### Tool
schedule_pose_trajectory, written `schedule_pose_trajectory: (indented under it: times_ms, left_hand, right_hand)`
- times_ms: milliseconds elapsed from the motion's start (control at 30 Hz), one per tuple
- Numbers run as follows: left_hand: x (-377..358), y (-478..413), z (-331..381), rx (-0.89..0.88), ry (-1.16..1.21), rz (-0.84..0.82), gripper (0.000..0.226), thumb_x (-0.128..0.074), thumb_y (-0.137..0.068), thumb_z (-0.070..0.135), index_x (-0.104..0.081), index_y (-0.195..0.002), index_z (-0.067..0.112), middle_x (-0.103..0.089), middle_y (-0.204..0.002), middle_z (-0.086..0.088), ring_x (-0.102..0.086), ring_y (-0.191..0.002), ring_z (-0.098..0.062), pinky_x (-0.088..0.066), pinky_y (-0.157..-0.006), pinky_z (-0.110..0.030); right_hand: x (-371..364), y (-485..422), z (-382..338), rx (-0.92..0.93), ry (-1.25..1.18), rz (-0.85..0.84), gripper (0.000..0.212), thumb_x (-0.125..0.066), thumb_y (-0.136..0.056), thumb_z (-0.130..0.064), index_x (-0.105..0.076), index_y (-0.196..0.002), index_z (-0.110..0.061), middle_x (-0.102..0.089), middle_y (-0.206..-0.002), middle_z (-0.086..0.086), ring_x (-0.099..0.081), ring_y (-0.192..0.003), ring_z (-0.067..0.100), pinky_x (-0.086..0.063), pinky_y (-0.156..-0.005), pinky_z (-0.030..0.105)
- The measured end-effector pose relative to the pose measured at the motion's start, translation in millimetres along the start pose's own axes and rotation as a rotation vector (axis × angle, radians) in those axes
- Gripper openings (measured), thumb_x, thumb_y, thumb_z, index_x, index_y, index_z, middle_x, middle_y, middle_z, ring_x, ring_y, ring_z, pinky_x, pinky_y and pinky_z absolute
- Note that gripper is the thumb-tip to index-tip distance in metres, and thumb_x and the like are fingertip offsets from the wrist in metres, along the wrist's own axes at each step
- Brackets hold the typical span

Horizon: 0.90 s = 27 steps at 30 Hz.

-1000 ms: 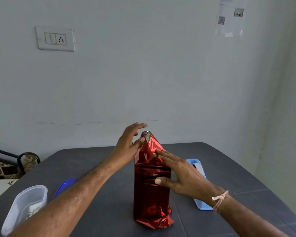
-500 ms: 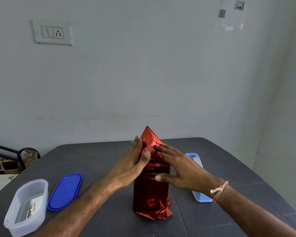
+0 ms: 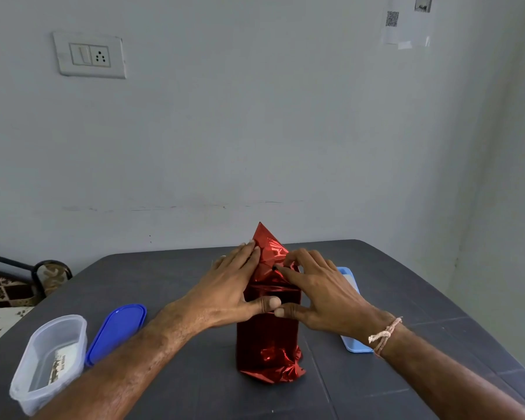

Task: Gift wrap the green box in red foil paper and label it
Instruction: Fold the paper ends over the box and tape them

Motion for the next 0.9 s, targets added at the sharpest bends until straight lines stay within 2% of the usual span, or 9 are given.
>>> schedule_pose_trajectory:
  times_ms: [67, 133, 233, 467, 567, 667, 800, 900]
  left_hand:
    - [2.3, 0.4, 1.0, -0.011, -0.059, 0.052, 0.12, -0.026, -0.074, 0.092, 0.004, -0.163, 0.018, -0.006, -0.164, 0.0, -0.01, -0.15, -0.019, -0.016, -0.124, -0.041]
    - [3.4, 0.3, 2.0, -0.023, -0.091, 0.078, 0.12, -0.023, -0.072, 0.092, 0.002, -0.163, 0.018, -0.016, -0.155, 0.0, -0.018, -0.141, -0.017, -0.023, -0.121, -0.041]
    - [3.4, 0.3, 1.9, -0.035, -0.129, 0.082, 0.126, -0.014, -0.067, 0.096, 0.001, -0.163, 0.016, -0.02, -0.151, 0.0, -0.022, -0.136, -0.016, -0.026, -0.119, -0.039]
    - [3.2, 2.7, 0.9, -0.059, -0.078, 0.151, 0.13, -0.02, -0.065, 0.1, -0.004, -0.163, 0.017, -0.027, -0.147, 0.003, -0.029, -0.134, -0.013, -0.035, -0.114, -0.035]
    - [4.8, 7.5, -1.2, -0.068, 0.008, 0.196, 0.126, -0.027, -0.064, 0.101, -0.014, -0.162, 0.023, -0.034, -0.146, 0.007, -0.033, -0.133, -0.011, -0.04, -0.111, -0.035]
    - [10.3, 12.8, -3.6, -0.058, 0.102, 0.207, 0.112, -0.033, -0.067, 0.098, -0.028, -0.156, 0.029, -0.041, -0.147, 0.01, -0.037, -0.133, -0.006, -0.042, -0.108, -0.032]
    - [18.4, 16.2, -7.8, -0.092, 0.242, 0.177, 0.103, -0.009, -0.071, 0.099, -0.046, -0.147, 0.04, -0.05, -0.134, 0.019, -0.04, -0.124, 0.005, -0.04, -0.1, -0.024]
    - [21.5, 13.1, -11.2, -0.081, 0.295, 0.164, 0.105, 0.006, -0.071, 0.096, -0.052, -0.143, 0.046, -0.051, -0.117, 0.026, -0.041, -0.113, 0.011, -0.038, -0.092, -0.02]
  right_hand:
    - [-0.7, -0.3, 0.3, -0.006, 0.0, -0.008, 0.083, -0.041, -0.084, -0.085, -0.045, -0.148, -0.032, -0.044, -0.135, -0.005, -0.044, -0.116, 0.015, -0.048, -0.092, 0.039]
    - [-1.1, -0.4, 0.5, -0.009, 0.0, -0.011, 0.084, -0.04, -0.084, -0.085, -0.045, -0.148, -0.031, -0.044, -0.136, -0.005, -0.043, -0.117, 0.015, -0.048, -0.093, 0.039]
    - [-1.4, 0.4, 0.2, -0.014, 0.001, -0.007, 0.084, -0.041, -0.084, -0.085, -0.044, -0.148, -0.031, -0.043, -0.138, -0.005, -0.043, -0.119, 0.016, -0.048, -0.093, 0.039]
    - [0.5, 4.3, -0.5, -0.029, -0.056, 0.06, 0.083, -0.045, -0.084, -0.083, -0.037, -0.148, -0.031, -0.048, -0.138, -0.011, -0.048, -0.119, 0.013, -0.049, -0.094, 0.039]
    - [0.0, 6.8, -0.5, -0.017, -0.066, 0.073, 0.078, -0.044, -0.086, -0.083, -0.04, -0.145, -0.031, -0.049, -0.137, -0.01, -0.05, -0.117, 0.013, -0.05, -0.092, 0.039]
    - [-1.5, 9.8, 1.0, -0.016, -0.093, 0.074, 0.077, -0.041, -0.088, -0.084, -0.041, -0.146, -0.034, -0.048, -0.141, -0.009, -0.051, -0.121, 0.013, -0.051, -0.093, 0.041]
    - [-1.7, 13.3, 2.0, -0.018, -0.113, 0.07, 0.071, -0.045, -0.09, -0.08, -0.044, -0.144, -0.035, -0.047, -0.144, -0.009, -0.051, -0.126, 0.014, -0.051, -0.096, 0.045]
    - [-0.5, 15.1, 1.1, -0.02, -0.124, 0.053, 0.069, -0.044, -0.09, -0.08, -0.045, -0.143, -0.035, -0.047, -0.147, -0.007, -0.051, -0.129, 0.016, -0.051, -0.097, 0.047]
Point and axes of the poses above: each hand's wrist, its own y-axis away from the middle knuckle, its own x-axis out of the back of the hand, z = x × y, the point moved 5 cm from there along -y, towards the middle knuckle
